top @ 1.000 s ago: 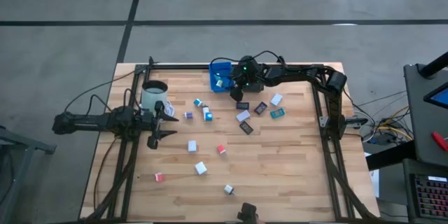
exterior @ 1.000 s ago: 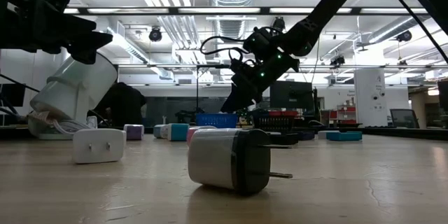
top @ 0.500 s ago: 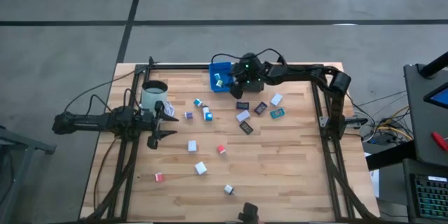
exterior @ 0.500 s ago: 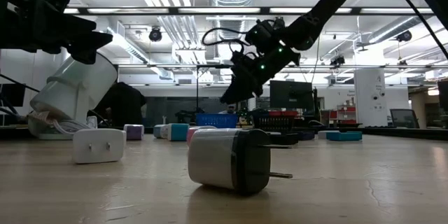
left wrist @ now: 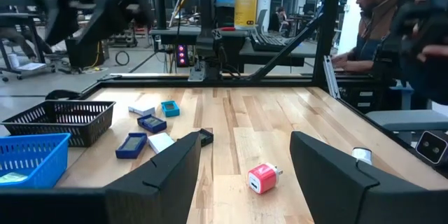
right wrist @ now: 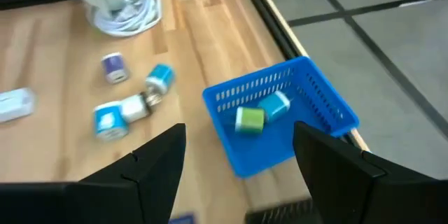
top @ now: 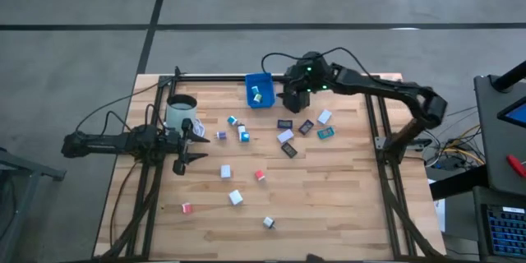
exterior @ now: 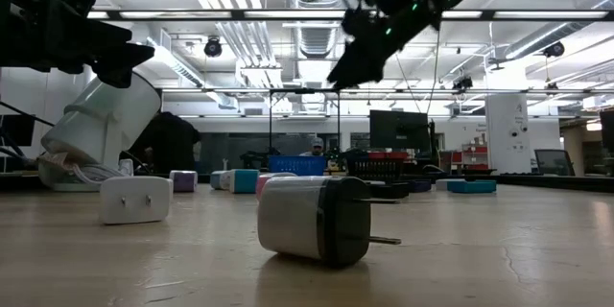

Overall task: Pick & Place Office items
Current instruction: Put the small purple adapter into the blue basket

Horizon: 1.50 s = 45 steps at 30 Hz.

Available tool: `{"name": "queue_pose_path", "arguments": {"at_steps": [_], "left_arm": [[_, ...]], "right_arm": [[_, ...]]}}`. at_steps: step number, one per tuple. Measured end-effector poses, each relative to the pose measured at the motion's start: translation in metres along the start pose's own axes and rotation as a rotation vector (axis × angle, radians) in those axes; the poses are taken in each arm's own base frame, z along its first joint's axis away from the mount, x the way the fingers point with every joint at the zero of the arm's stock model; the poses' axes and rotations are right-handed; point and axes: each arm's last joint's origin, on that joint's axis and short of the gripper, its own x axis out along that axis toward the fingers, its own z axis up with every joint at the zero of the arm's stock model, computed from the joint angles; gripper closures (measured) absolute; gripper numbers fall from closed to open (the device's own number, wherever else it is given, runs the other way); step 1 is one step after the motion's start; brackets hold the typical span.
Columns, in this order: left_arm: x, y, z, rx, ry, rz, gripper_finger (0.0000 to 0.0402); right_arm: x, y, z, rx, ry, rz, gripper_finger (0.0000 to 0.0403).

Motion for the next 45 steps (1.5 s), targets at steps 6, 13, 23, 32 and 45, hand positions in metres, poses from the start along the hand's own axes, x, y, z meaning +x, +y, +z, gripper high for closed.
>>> {"name": "queue_pose_path", "arguments": {"at_steps": [6, 13, 23, 32, 45], "left_arm": [[0.000, 0.000, 0.000, 0.000, 0.001, 0.000, 0.0174], [0.000, 0.000, 0.000, 0.000, 0.000, -0.001, 0.0174], [0.000, 0.000, 0.000, 0.000, 0.001, 0.000, 0.0174], [0.000, 0.000, 0.000, 0.000, 0.000, 0.000, 0.0174], [0.000, 0.000, 0.000, 0.000, 0.001, 0.000, 0.0174]], "right_arm": [[-0.044, 0.020, 0.006, -0.015, 0.021, 0.030, 0.0147], [-0.069, 0.034, 0.007, -0.032, 0.035, 0.057, 0.0147], [-0.082, 0.048, -0.011, -0.034, -0.019, 0.083, 0.0147], [-0.104, 0.052, -0.056, -0.051, -0.157, 0.036, 0.0147], [-0.123, 0.056, -0.135, -0.089, -0.504, -0.040, 0.0147]]}}
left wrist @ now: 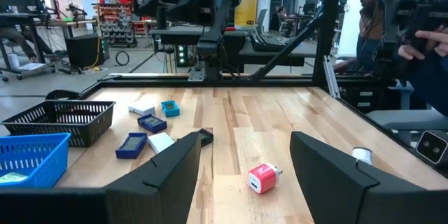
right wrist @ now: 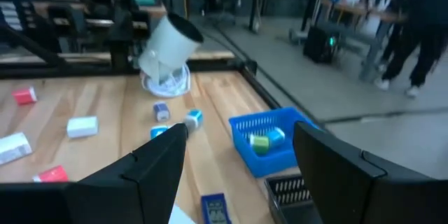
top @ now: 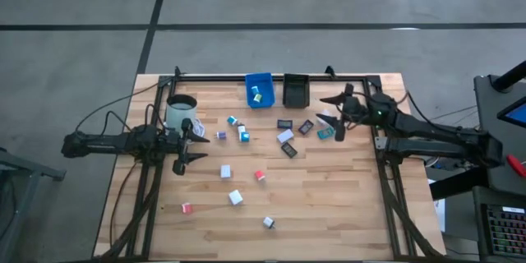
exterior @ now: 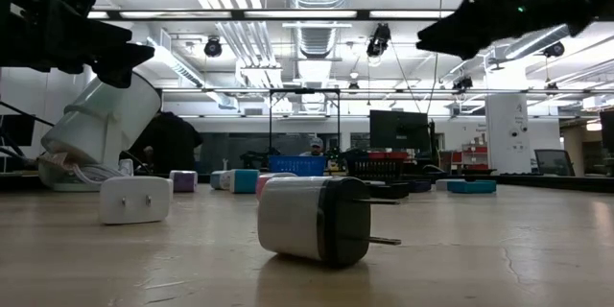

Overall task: Pick & Place Office items
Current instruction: Put the small purple adapter into the blue basket

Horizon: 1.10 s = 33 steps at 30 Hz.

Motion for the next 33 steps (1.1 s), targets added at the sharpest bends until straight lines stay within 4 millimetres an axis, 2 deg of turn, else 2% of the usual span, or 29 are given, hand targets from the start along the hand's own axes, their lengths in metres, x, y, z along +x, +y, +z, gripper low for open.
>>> {"name": "queue_pose_path", "arguments": {"at_steps": [12, 33], "left_arm": [[0.000, 0.000, 0.000, 0.000, 0.000, 0.000, 0.0174], [0.000, 0.000, 0.000, 0.000, 0.000, 0.000, 0.0174]], "right_arm": [[-0.021, 0.006, -0.047, 0.057, -0.029, -0.022, 0.0147], [-0.023, 0.006, -0.052, 0.015, -0.036, -0.046, 0.0147]]}}
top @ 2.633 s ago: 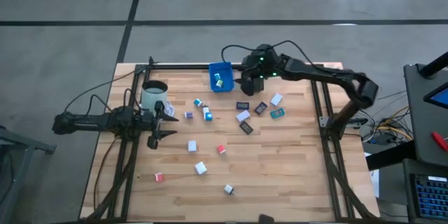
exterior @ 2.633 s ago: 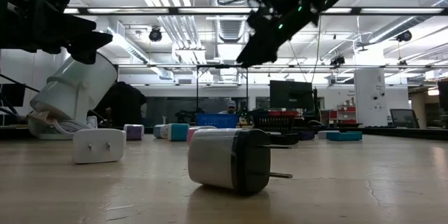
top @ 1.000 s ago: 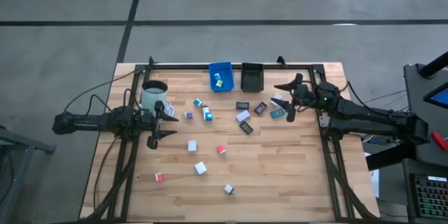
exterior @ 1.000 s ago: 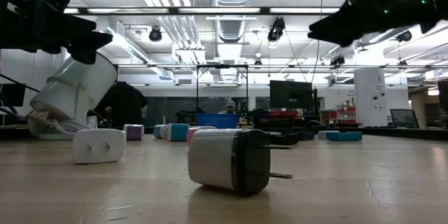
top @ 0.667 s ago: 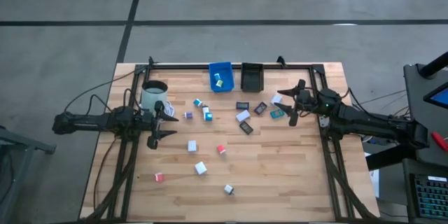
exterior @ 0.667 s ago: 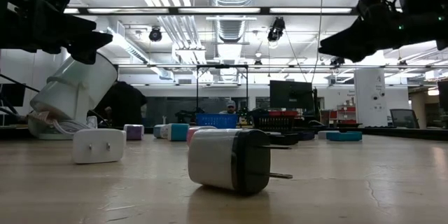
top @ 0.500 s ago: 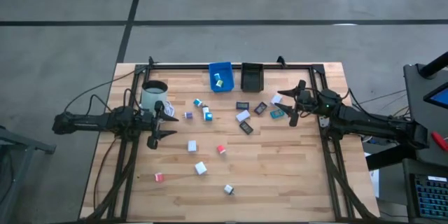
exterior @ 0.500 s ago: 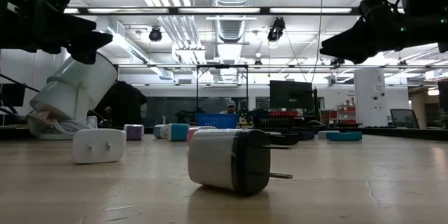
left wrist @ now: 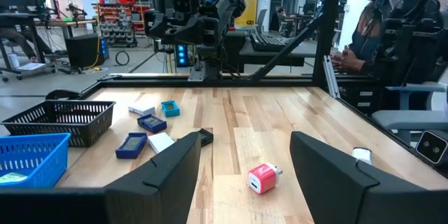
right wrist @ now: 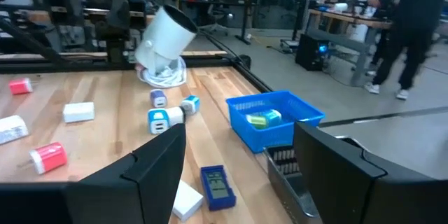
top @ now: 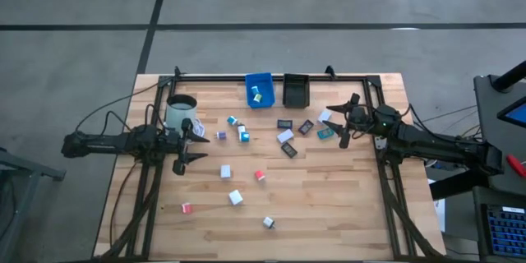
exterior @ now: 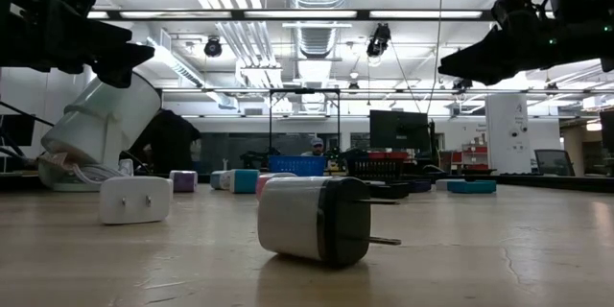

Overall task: Pick & Place Office items
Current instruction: Put the small purple adapter into the blue basket

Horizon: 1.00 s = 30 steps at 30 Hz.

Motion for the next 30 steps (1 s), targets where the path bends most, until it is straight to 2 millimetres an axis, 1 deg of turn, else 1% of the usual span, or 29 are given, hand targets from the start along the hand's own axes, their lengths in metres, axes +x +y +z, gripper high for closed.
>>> {"name": "queue_pose_path", "arguments": {"at_steps": [3, 30], "left_arm": [[0.0000, 0.0000, 0.0000, 0.000, 0.000, 0.000, 0.0174], [0.0000, 0.0002, 0.0000, 0.000, 0.000, 0.007, 0.0174]], "right_arm": [[-0.0002, -0.0006, 0.0001, -0.004, 0.000, -0.021, 0.0147], [-0.0001, -0.0006, -0.0002, -0.004, 0.002, -0.020, 0.0147]]}}
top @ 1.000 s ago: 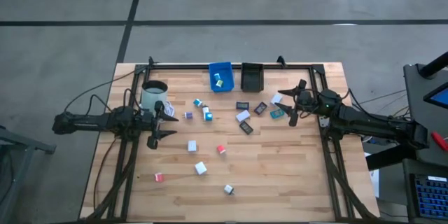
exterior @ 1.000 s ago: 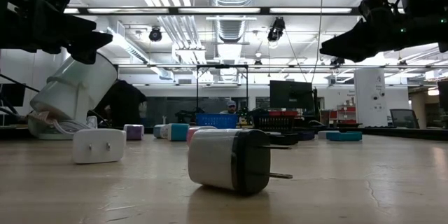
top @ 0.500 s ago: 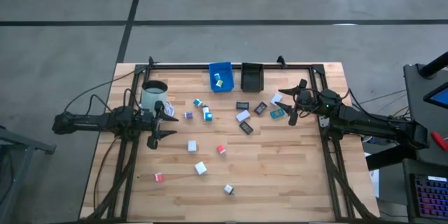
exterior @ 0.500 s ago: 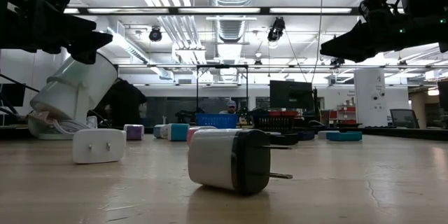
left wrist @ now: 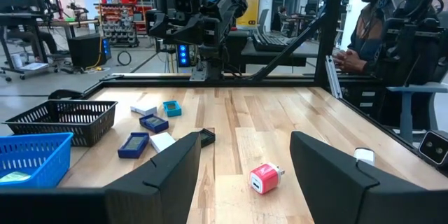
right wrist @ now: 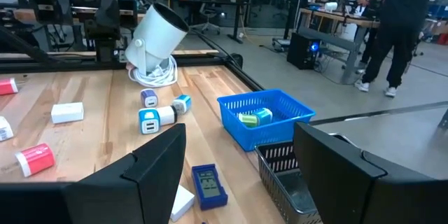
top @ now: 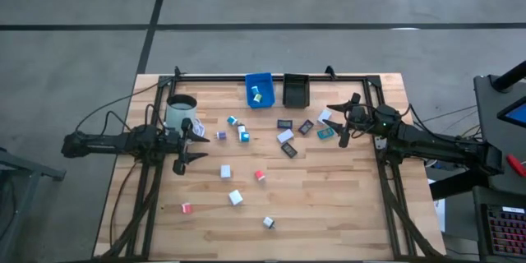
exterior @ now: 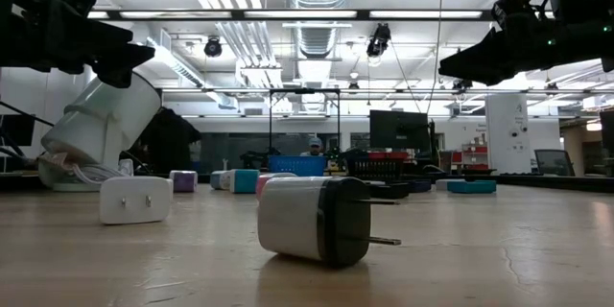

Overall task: Pick & Place Office items
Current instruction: Put the small purple adapter into the blue basket

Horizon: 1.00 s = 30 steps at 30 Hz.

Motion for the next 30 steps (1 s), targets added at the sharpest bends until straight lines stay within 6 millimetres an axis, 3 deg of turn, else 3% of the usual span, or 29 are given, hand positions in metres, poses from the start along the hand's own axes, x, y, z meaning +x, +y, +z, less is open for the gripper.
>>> {"name": "queue_pose_path", "arguments": {"at_steps": [9, 12, 21, 25, 30], "left_arm": [[0.000, 0.000, 0.000, -0.070, 0.000, 0.000, 0.0174], [0.000, 0.001, 0.001, -0.013, -0.013, 0.021, 0.0174], [-0.005, 0.003, 0.021, 0.008, 0.043, 0.100, 0.0175], [-0.005, 0.004, 0.039, 0.009, 0.044, 0.152, 0.0174], [0.001, 0.007, 0.049, -0.033, 0.173, 0.259, 0.0174]], "right_arm": [[0.000, 0.000, 0.000, 0.000, 0.000, 0.000, 0.0147], [0.000, 0.000, 0.000, 0.000, 0.000, 0.000, 0.0147], [0.000, 0.000, 0.000, 0.000, 0.000, 0.000, 0.0147], [0.000, 0.000, 0.000, 0.000, 0.000, 0.000, 0.0147], [0.000, 0.000, 0.000, 0.000, 0.000, 0.000, 0.0147]]}}
